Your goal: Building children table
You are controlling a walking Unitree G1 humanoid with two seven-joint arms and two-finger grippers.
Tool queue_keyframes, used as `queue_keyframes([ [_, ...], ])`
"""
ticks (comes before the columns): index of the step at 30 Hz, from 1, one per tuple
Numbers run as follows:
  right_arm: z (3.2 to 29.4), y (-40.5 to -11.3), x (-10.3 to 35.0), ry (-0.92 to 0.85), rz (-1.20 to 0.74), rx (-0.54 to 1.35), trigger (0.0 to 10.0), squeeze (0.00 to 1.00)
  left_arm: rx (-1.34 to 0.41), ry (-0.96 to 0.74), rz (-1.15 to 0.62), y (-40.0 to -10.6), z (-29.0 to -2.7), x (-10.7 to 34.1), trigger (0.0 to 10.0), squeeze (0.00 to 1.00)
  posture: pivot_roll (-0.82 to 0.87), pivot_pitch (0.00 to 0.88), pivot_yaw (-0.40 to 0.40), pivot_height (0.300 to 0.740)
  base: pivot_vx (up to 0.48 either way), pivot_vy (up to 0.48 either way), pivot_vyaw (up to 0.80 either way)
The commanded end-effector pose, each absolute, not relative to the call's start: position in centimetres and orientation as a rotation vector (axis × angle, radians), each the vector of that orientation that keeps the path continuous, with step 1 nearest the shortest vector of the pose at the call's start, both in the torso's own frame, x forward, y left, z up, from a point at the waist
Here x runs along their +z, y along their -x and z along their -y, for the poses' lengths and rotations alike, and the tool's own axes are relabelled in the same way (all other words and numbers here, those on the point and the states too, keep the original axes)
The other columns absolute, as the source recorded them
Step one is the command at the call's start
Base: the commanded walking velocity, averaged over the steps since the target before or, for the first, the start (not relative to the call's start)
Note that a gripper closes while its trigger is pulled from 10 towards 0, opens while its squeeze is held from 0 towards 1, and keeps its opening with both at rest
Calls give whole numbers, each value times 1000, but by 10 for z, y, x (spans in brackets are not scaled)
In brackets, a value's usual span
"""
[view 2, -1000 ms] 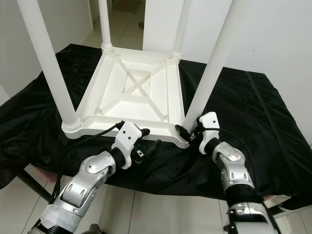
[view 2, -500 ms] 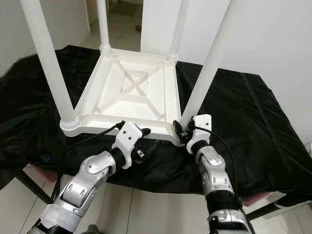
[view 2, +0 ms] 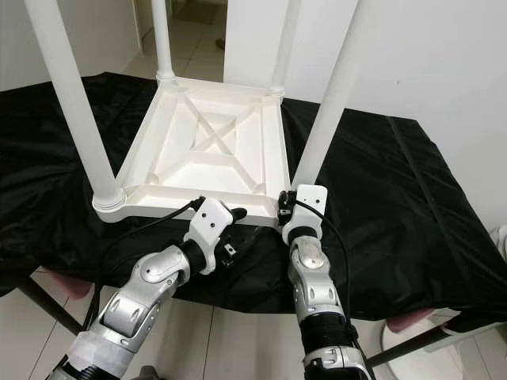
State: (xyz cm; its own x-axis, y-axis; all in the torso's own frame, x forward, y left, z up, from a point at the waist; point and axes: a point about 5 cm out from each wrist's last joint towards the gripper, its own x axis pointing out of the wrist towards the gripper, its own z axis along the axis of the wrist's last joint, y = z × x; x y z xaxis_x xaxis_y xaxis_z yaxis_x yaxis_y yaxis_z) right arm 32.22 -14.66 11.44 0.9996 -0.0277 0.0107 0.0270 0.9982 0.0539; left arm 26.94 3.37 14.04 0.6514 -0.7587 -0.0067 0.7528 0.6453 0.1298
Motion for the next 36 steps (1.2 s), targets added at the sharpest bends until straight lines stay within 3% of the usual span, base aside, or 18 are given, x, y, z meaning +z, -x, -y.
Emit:
queue_keyframes([
  [1, 154, -320, 107, -68, -29, -33, 10000, 1000, -871, -134, 42, -269, -32, 138, 10000, 0, 50, 0, -87, 740, 0, 0, 0],
  [10, 171, -315, 104, 3, -38, 99, 10000, 1000, -865, -133, 40, -269, -33, 138, 10000, 0, 54, 0, -88, 740, 0, 0, 0],
  [11, 176, -312, 107, 27, -17, 178, 10000, 0, -863, -134, 39, -269, -33, 138, 10000, 0, 55, 0, -88, 740, 0, 0, 0],
  [16, 195, -310, 123, 104, 11, 387, 10000, 0, -859, -137, 38, -270, -36, 138, 10000, 0, 49, 0, -74, 740, 0, 0, 0],
  [28, 203, -323, 127, 277, -95, 658, 10000, 0, -873, -147, 47, -273, -36, 143, 10000, 0, 45, 0, -51, 740, 0, 0, 0],
  [29, 204, -325, 125, 268, -114, 678, 235, 0, -873, -147, 48, -272, -36, 143, 10000, 0, 49, 0, -54, 740, 0, 0, 0],
  [36, 200, -320, 110, 244, -180, 762, 0, 0, -855, -142, 48, -272, -38, 144, 10000, 0, 61, 0, -59, 740, 0, 0, 0],
])
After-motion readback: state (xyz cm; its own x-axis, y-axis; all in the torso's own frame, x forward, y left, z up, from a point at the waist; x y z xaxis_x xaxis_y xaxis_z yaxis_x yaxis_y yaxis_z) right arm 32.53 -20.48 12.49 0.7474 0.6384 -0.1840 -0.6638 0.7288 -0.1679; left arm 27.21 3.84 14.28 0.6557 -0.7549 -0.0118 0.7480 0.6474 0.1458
